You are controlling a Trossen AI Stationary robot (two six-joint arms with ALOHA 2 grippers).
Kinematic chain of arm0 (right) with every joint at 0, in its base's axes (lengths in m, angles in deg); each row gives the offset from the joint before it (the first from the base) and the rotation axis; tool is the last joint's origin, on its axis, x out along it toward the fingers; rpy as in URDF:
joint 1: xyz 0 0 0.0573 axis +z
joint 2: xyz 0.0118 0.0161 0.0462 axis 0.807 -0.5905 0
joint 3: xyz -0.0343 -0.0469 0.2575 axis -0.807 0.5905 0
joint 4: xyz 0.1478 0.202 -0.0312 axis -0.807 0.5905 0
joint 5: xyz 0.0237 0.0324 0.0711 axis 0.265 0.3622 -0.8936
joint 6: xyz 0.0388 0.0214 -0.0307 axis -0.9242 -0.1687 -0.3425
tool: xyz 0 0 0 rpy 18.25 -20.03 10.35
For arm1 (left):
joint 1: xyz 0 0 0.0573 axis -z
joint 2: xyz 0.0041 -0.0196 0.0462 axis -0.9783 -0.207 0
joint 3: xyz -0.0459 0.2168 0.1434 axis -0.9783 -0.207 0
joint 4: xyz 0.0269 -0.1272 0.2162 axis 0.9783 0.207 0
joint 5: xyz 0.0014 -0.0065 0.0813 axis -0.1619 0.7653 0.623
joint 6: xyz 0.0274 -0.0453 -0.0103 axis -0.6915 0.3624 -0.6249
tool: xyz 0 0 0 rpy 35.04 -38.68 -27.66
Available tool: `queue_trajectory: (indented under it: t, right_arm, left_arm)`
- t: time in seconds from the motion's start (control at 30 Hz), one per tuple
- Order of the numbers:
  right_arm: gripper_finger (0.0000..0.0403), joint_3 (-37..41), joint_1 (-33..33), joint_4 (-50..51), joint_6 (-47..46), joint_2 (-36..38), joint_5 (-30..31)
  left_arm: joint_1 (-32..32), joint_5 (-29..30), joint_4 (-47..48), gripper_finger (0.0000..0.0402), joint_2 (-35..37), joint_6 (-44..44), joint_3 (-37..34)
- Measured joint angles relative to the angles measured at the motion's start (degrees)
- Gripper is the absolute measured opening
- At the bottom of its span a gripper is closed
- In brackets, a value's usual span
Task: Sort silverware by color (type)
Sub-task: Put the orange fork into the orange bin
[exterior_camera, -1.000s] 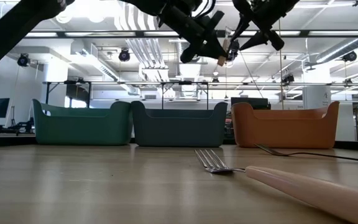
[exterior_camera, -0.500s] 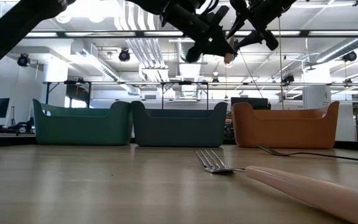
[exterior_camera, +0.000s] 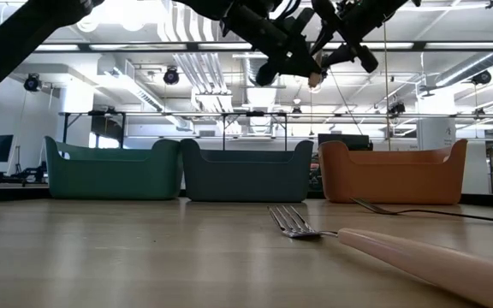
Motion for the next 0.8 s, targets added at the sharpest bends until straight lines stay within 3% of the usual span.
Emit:
queue_trajectory:
  t: [0.3,0.53,0.8]
  right_arm:
    - [0.0047,0.0,-0.02,0.37,3.03,0.0,0.36]
    - [0.0047,-0.11,-0.27,0.95,4.2,0.0,-0.05]
    - [0.0047,-0.11,-0.66,3.23,6.3,0.0,0.28]
  left_arm:
    - [-0.02,0.02,-0.12,0.0036,0.0,-0.72,0.0]
    - [-0.11,-1.07,-0.06,0.0046,0.0,-1.53,-0.02]
    - [-0.09,-1.62,0.93,0.0113,0.0,-4.52,-0.02]
